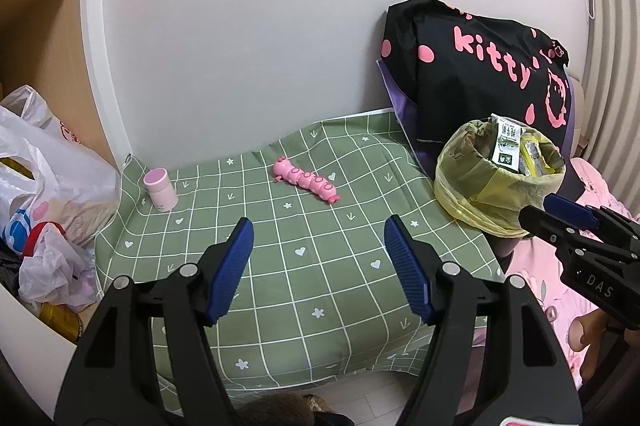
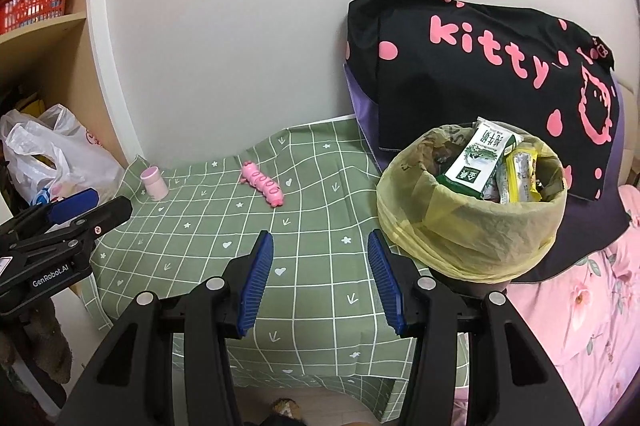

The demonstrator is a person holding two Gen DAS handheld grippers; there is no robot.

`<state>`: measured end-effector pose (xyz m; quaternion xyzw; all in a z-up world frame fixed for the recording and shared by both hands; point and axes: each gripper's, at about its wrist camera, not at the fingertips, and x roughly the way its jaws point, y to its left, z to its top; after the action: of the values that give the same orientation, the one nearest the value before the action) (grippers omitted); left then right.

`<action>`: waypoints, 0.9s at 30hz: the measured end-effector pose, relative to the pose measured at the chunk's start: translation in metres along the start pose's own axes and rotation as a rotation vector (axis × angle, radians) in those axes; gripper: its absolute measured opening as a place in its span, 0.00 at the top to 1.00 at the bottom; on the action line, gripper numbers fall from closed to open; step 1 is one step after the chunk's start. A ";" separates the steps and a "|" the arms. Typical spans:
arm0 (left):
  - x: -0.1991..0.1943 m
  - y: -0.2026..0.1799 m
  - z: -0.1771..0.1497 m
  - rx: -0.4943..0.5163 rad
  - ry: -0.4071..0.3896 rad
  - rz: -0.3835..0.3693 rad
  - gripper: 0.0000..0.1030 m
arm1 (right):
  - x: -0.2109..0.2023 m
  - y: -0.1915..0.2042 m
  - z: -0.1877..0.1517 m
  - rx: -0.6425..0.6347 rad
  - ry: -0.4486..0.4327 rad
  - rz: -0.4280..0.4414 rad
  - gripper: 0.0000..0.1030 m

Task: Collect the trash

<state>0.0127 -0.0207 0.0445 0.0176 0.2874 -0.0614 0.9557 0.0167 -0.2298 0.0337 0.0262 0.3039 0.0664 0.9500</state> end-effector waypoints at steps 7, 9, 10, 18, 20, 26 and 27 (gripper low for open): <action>0.000 -0.002 0.000 0.003 0.002 -0.009 0.38 | -0.004 -0.003 0.001 0.007 -0.010 -0.010 0.55; 0.000 -0.002 0.000 0.004 0.001 -0.011 0.38 | -0.005 -0.003 0.001 0.008 -0.015 -0.012 0.55; 0.000 -0.002 0.000 0.004 0.001 -0.011 0.38 | -0.005 -0.003 0.002 0.008 -0.017 -0.013 0.55; 0.000 -0.002 0.000 0.002 0.000 -0.015 0.38 | -0.007 -0.001 0.002 0.007 -0.021 -0.017 0.55; 0.000 -0.001 0.001 -0.002 -0.001 -0.018 0.38 | -0.008 -0.001 0.002 0.004 -0.024 -0.020 0.55; 0.000 0.000 0.002 -0.014 -0.002 -0.014 0.38 | -0.011 -0.002 0.004 -0.003 -0.035 -0.021 0.55; -0.001 0.000 0.001 -0.015 -0.003 -0.012 0.38 | -0.011 -0.001 0.004 -0.003 -0.034 -0.022 0.55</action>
<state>0.0128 -0.0207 0.0462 0.0086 0.2867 -0.0651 0.9558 0.0104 -0.2329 0.0431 0.0226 0.2876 0.0562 0.9558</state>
